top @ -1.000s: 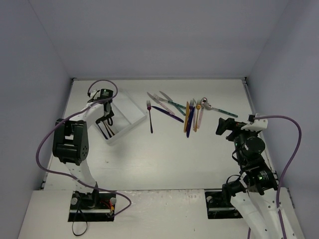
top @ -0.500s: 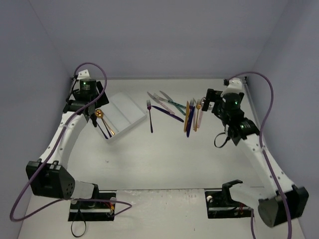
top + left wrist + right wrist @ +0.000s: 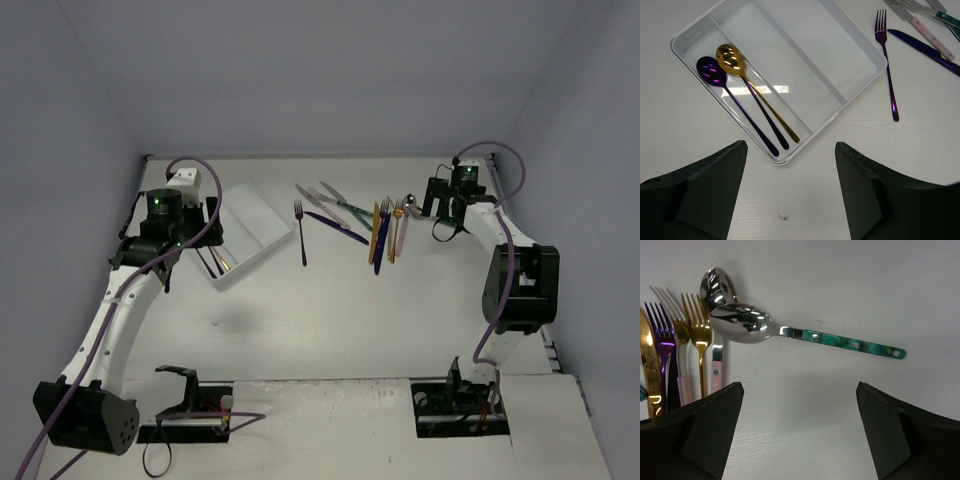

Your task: Sort the eating utensils into containers

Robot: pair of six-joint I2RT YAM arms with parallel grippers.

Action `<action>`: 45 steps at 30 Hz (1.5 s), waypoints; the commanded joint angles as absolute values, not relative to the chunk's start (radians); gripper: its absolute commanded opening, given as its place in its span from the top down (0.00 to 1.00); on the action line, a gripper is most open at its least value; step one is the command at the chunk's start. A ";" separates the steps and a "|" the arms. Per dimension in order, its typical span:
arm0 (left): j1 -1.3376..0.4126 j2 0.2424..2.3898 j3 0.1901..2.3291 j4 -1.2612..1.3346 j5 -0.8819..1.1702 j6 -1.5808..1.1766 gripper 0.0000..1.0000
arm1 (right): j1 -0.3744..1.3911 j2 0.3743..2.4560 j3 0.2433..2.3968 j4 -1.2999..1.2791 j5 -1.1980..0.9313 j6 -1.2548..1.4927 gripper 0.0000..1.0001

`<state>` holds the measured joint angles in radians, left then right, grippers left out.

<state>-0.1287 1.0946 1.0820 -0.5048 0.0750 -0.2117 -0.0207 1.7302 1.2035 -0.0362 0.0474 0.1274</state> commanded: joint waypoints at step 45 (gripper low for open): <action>-0.103 1.115 1.111 -0.474 0.145 -0.153 0.32 | -0.221 2.074 1.429 0.020 -0.457 -0.114 0.02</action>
